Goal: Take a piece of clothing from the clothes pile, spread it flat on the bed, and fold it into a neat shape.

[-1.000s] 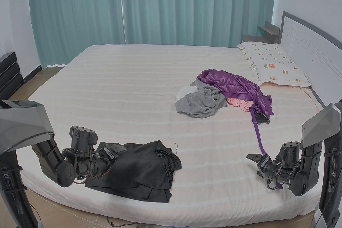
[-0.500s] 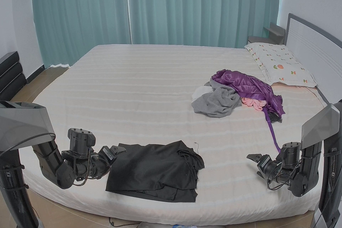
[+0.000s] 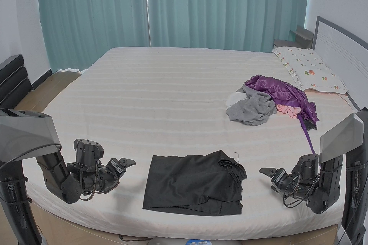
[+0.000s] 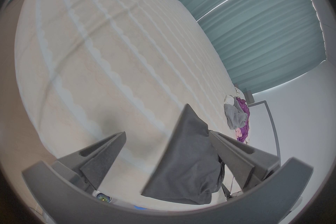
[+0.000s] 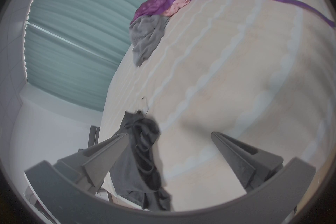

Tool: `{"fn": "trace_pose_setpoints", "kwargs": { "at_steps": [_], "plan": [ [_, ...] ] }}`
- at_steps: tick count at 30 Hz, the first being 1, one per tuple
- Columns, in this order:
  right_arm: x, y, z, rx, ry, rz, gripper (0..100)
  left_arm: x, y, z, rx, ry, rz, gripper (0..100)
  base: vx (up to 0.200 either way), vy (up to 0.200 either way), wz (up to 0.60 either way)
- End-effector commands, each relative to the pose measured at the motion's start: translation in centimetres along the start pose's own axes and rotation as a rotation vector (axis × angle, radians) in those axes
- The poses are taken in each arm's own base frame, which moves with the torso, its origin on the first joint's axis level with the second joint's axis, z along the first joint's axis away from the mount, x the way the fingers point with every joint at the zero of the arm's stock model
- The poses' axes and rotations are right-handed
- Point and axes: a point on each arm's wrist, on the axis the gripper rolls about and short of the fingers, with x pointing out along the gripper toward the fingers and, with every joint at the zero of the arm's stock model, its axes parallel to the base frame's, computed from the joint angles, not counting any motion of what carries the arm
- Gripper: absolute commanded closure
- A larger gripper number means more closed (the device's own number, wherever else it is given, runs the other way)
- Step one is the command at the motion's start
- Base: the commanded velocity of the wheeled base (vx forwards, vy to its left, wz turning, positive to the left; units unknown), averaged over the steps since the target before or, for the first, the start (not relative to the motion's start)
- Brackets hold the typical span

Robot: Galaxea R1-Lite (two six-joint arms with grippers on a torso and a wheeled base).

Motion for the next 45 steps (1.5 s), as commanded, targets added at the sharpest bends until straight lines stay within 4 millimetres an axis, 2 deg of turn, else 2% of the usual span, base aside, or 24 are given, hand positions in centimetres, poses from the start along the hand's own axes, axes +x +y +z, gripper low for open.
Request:
{"fn": "trace_pose_setpoints", "kwargs": {
  "at_steps": [1, 4, 13, 23, 24, 34, 40, 44, 45],
  "plan": [
    [0.1, 0.9, -1.3, -0.05, 0.036, 0.029, 0, 0.2, 0.1, -0.1, 0.004, 0.002, 0.006, 0, 0.0, 0.0, 0.0],
    [-0.2, 1.3, -1.7, -0.073, 0.051, 0.045, 0, 0.5, 0.1, -0.2, 0.008, 0.0, 0.011, 0, 0.0, 0.0, 0.0],
    [0.2, -0.2, -2.1, -0.195, 0.1, 0.009, 0, 0.6, 0.1, -0.2, 0.01, -0.019, -0.011, 0, 0.0, 0.0, 0.0],
    [0.9, -0.1, -2.3, -0.26, 0.143, 0.05, 0, 0.6, 0.1, -0.3, 0.012, -0.02, -0.009, 0, 0.0, 0.0, 0.0],
    [0.9, -0.2, -2.6, -0.275, 0.151, 0.049, 100, 0.6, 0.1, -0.3, 0.012, -0.024, -0.006, 0, 0.0, 0.0, 0.0],
    [0.4, -0.1, -3.0, -0.319, 0.168, 0.047, 100, 0.6, 0.2, -0.3, 0.013, -0.033, 0.003, 0, 0.0, 0.0, 0.0],
    [-2.7, 1.4, -2.2, -0.309, 0.142, 0.093, 100, 0.8, 0.2, -0.4, 0.013, -0.031, 0.006, 0, 0.0, 0.0, 0.0],
    [-3.8, 1.5, -1.7, -0.301, 0.129, 0.1, 100, 0.8, 0.2, -0.5, 0.015, -0.028, 0.006, 0, 0.0, 0.0, 0.0],
    [-4.6, 1.5, -1.4, -0.296, 0.119, 0.099, 100, 0.8, 0.2, -0.5, 0.015, -0.028, 0.006, 0, 0.0, 0.0, 0.0]
  ]
}}
